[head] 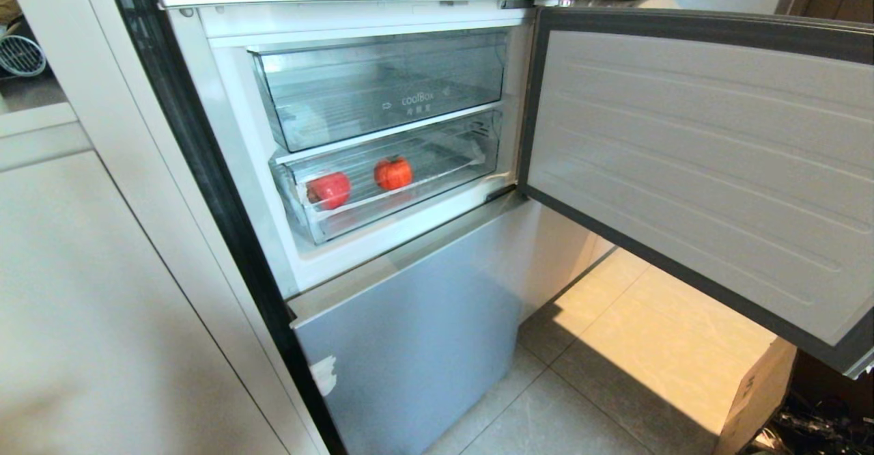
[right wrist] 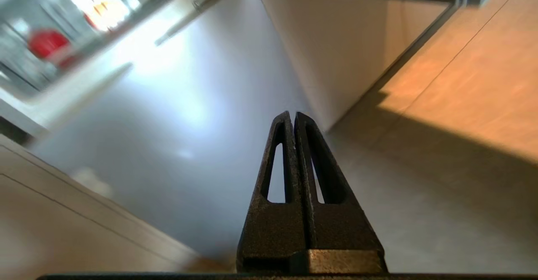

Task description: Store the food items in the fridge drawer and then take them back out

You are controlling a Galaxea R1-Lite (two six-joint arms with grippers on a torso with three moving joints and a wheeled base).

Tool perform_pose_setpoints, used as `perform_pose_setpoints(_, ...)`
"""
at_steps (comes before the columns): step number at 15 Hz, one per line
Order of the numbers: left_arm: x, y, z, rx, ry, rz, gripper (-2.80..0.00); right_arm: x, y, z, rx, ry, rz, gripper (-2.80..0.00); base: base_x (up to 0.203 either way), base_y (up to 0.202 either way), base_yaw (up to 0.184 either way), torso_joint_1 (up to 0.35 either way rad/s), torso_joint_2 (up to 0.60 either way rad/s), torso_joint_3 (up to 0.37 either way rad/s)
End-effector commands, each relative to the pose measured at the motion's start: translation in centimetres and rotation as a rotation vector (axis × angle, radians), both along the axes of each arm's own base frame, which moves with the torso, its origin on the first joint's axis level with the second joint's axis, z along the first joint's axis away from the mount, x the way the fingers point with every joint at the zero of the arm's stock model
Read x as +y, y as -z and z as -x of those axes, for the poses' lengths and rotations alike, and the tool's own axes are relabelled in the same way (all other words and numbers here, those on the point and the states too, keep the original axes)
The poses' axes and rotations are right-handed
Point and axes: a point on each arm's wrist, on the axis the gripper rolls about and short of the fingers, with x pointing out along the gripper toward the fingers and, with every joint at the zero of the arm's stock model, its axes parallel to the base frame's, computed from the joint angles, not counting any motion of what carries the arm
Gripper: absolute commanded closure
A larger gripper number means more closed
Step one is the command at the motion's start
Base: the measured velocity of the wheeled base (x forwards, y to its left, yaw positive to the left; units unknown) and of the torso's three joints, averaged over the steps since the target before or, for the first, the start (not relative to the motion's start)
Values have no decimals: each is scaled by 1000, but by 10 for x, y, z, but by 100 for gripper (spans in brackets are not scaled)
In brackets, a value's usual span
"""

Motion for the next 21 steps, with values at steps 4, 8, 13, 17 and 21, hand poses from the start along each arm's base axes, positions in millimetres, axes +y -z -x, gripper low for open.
perform_pose_setpoints(4,0,0,0,1,0,0,0,0,0,0,1,-11,-43,0,0,0,0,0,0,0)
perform_pose_setpoints(8,0,0,0,1,0,0,0,0,0,0,2,-11,-49,0,0,0,0,0,0,0)
perform_pose_setpoints(13,0,0,0,1,0,0,0,0,0,0,3,-11,-66,0,0,0,0,0,0,0)
perform_pose_setpoints(17,0,0,0,1,0,0,0,0,0,0,4,-10,-71,0,0,0,0,0,0,0)
perform_pose_setpoints(21,0,0,0,1,0,0,0,0,0,0,4,-10,-69,0,-1,1,86,3,2,1)
